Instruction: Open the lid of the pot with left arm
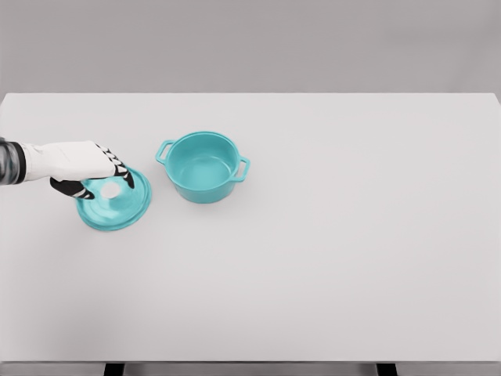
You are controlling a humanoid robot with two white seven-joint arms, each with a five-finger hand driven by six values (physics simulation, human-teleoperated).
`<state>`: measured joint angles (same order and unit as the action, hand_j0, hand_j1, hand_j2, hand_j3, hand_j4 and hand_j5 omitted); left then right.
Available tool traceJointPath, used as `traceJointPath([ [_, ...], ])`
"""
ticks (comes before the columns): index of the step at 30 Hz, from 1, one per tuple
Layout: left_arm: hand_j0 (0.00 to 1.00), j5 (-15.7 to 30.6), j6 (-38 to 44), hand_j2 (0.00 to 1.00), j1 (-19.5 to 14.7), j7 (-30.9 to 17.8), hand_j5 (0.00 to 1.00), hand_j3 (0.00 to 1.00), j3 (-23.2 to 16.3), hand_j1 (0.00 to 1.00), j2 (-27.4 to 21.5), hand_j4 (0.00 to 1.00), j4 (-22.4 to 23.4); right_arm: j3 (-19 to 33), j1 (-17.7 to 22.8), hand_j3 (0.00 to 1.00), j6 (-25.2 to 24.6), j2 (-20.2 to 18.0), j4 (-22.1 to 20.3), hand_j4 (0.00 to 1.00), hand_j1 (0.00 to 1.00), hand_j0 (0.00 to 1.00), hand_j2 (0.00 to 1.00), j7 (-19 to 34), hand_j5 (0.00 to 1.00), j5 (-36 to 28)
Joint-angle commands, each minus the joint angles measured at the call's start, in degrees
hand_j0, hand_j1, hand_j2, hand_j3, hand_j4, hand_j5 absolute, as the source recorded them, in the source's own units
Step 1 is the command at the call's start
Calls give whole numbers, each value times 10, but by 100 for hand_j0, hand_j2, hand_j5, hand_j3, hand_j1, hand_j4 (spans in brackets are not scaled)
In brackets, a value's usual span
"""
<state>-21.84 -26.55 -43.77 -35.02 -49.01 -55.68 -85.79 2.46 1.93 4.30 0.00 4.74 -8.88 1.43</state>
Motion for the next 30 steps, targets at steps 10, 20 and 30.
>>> traceJointPath([
  [10,100,22,-2,100,4,0,100,100,45,100,5,100,-3,0,0,100,0,0,0,100,100,100,100,0,100,0],
  [20,100,131,-84,100,55,0,100,100,182,100,7,100,-2,0,0,100,0,0,0,100,100,100,100,0,100,0],
  [30,100,172,-84,100,182,0,100,100,385,100,92,100,-39,0,0,100,0,0,0,100,100,100,100,0,100,0],
])
